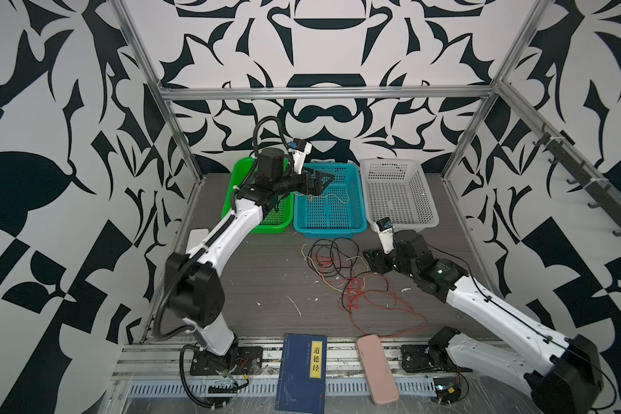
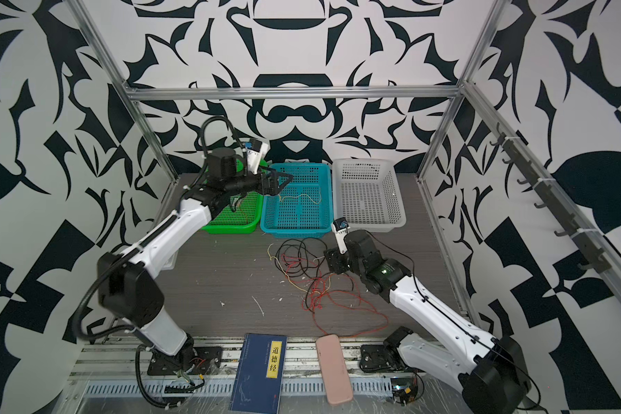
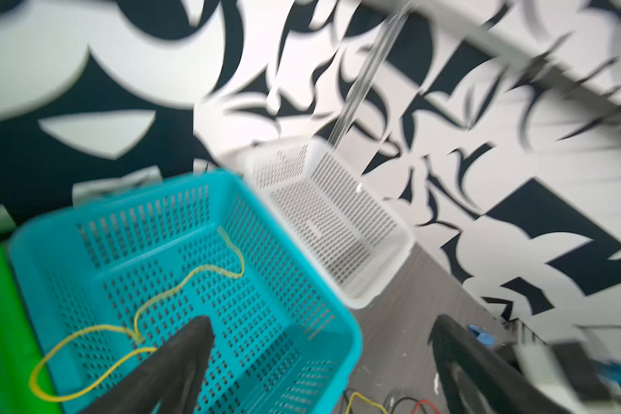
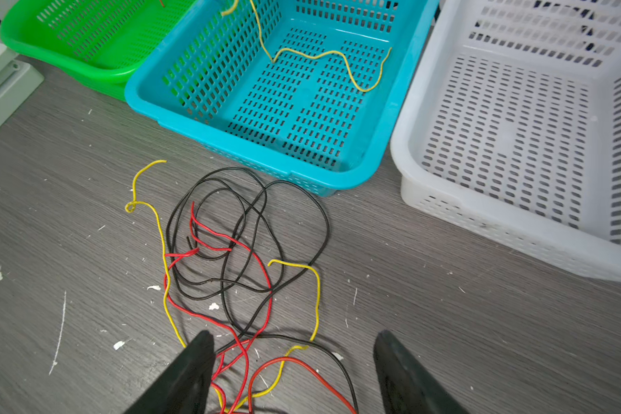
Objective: Untangle and sort cables by color
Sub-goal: Place the cable into the container, then pick up the cable from the container.
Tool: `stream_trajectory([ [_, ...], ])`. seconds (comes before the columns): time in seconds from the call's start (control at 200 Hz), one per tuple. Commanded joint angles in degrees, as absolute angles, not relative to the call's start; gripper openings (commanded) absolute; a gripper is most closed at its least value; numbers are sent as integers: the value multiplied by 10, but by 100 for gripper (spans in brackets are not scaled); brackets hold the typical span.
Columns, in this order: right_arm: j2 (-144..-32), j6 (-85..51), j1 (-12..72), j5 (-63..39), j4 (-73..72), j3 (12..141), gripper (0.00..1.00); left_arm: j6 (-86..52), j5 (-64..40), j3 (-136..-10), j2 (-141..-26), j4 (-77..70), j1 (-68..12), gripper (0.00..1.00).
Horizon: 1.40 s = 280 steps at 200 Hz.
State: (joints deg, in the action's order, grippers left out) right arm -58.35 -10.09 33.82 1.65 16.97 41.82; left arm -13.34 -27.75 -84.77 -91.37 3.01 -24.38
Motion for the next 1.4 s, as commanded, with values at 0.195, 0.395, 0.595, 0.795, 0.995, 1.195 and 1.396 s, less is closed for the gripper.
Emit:
stream_trajectory([
  [0.195,-614,-88,336,-30,120,419,72,-121,-192,-607,-713,109,-243,94],
  [0.395,-652,-92,336,-34,103,441,71,-76,-112,-601,-715,159,-243,76],
  [0.595,-667,-119,336,-50,106,464,67,65,-45,-803,-846,231,-250,64],
  [0.795,-638,-123,336,-45,122,449,67,299,-2,-1040,-1019,362,-291,76],
  [0.995,-611,-110,336,-31,142,444,67,455,42,-1222,-1168,497,-304,92],
  [1.195,-608,-111,335,-32,132,434,67,489,47,-1297,-1226,583,-303,92],
  [1.396,-609,-111,334,-36,127,425,67,517,61,-1178,-1183,512,-288,93],
])
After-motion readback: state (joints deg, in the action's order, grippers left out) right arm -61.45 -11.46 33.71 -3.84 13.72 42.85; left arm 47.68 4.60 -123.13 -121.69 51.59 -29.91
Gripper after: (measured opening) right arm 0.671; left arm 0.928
